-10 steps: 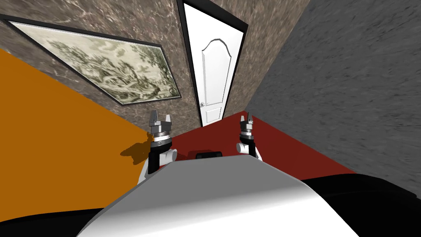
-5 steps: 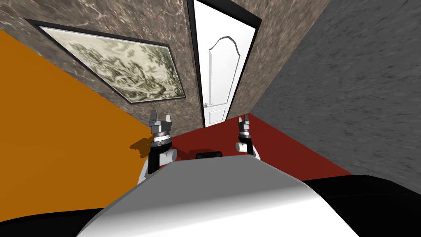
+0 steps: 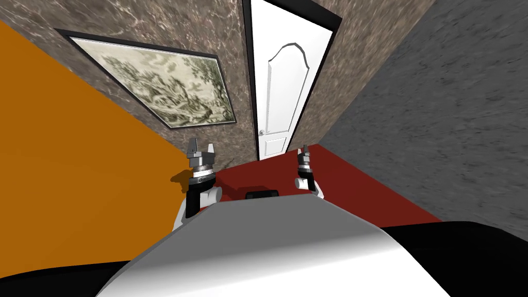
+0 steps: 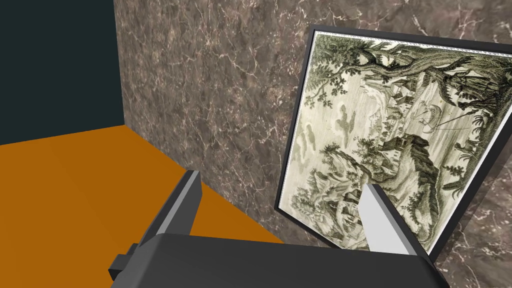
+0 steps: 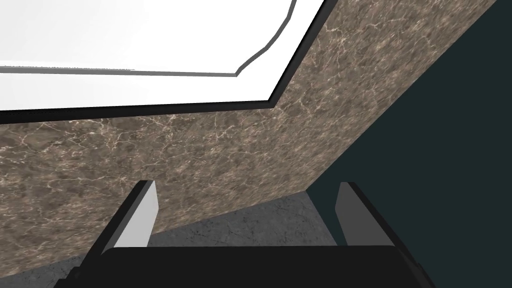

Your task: Pull the door open

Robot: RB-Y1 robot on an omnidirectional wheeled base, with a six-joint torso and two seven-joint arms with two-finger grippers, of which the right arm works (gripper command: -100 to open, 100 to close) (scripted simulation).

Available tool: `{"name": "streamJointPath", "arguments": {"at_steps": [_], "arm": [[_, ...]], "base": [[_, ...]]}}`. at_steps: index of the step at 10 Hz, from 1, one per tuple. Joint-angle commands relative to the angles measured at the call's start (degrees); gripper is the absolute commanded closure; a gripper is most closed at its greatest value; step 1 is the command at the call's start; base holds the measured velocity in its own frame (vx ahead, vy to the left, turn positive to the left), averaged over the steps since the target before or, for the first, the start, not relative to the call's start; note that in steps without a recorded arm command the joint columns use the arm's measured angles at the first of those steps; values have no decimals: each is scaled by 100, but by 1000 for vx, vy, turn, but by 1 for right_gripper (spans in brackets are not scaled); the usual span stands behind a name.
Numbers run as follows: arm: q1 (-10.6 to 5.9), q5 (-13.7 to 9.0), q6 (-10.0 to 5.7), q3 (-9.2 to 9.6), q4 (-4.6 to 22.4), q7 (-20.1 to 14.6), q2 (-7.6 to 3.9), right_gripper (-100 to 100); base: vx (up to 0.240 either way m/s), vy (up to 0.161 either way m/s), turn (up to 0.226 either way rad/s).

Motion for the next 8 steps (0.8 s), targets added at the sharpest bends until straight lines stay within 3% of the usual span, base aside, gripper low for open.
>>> {"name": "streamJointPath", "arguments": {"at_steps": [1,4,8], "arm": [[-96,-10,-19,-14,255,-27,-39,-100],[-356,-36,-43,-52,785,-90,-139,-100],[-532,-54,-60,-78,1262,-133,-206,-100]], "base": [[56,9,114],[91,-6,190],[72,-3,97]]}}
